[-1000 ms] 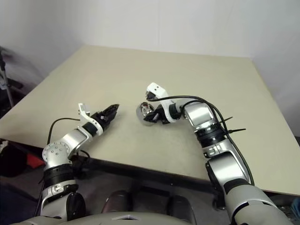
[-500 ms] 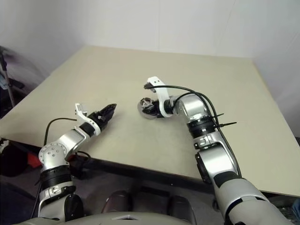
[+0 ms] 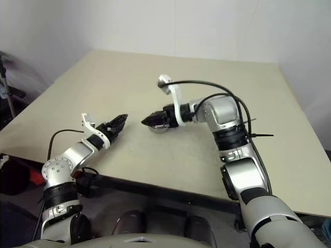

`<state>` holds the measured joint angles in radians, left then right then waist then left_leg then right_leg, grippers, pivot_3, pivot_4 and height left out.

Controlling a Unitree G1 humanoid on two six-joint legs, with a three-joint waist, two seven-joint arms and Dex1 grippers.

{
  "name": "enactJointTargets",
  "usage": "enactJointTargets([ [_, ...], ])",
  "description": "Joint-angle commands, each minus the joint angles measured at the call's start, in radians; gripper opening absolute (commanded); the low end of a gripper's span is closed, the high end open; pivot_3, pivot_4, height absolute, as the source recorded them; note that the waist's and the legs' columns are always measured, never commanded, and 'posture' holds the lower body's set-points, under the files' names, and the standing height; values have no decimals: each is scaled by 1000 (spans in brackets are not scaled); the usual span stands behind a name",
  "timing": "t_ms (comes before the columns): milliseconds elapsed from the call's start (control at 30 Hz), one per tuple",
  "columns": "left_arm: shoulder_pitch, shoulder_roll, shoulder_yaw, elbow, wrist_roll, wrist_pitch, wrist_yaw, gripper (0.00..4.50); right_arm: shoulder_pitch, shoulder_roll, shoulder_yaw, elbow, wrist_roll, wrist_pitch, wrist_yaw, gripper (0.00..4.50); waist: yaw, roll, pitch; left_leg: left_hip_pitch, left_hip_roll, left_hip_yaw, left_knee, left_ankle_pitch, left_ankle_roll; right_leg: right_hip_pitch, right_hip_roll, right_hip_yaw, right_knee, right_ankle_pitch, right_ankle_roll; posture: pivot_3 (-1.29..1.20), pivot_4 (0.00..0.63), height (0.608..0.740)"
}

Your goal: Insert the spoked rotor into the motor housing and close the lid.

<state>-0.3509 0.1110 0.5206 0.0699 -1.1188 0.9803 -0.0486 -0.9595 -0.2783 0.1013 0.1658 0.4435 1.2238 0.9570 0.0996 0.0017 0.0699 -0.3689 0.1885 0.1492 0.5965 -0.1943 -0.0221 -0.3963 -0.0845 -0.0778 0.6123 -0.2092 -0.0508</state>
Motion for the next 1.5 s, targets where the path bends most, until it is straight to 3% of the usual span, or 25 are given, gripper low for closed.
enactJointTargets([
  [33,-23,13,-11,-2,-10,-13,-17,2972,-65,-16,-103,-4,22,-62,-65,2640,1,0,0,0,0,0,0,0,0,0,0,0,0,0,0,0,0,740],
  [200,-29,23,-31,9,-1,-12,-32,2972,-35,-89,-136,117,-86,-285,-174,2640,4,-1,0,1,0,1,0,0,0,2,0,0,0,0,0,0,0,740],
  [333,-34,37,-39,20,3,-8,-42,2972,41,-196,-127,220,-171,-434,-209,1460,16,-1,-1,1,-1,1,0,0,-1,3,0,-1,0,0,0,0,0,740],
  [467,-47,66,-47,46,10,-4,-55,2972,176,-299,-75,201,-250,-549,-185,29,21,-1,-1,-1,-1,2,0,0,0,0,0,-1,-1,0,0,0,0,740],
  [633,-57,84,-55,61,8,4,-64,2972,366,-409,-39,-4,-191,-518,-6,29,23,-1,-1,0,-1,2,0,0,0,1,2,0,-1,0,0,0,0,740],
  [733,-59,86,-60,67,9,4,-66,2972,405,-410,-42,-105,-140,-468,38,29,18,-1,-1,1,0,1,0,0,0,2,2,0,-1,0,0,0,0,740],
  [967,-61,87,-59,67,10,0,-65,2972,326,-289,-34,-88,-122,-424,-33,29,21,-1,-1,11,2,2,1,0,0,10,4,0,-1,-2,3,0,0,740],
  [1233,-36,93,-28,24,-6,-7,-49,2972,233,-170,-4,23,-142,-459,-92,29,22,-1,-1,9,2,1,1,1,-1,9,4,0,-2,2,-3,0,0,740],
  [1500,-22,100,-4,12,-11,-20,-37,2972,238,-76,31,15,-138,-440,-124,29,21,-1,-1,5,2,1,1,1,-1,6,4,0,-2,2,-3,0,0,740],
])
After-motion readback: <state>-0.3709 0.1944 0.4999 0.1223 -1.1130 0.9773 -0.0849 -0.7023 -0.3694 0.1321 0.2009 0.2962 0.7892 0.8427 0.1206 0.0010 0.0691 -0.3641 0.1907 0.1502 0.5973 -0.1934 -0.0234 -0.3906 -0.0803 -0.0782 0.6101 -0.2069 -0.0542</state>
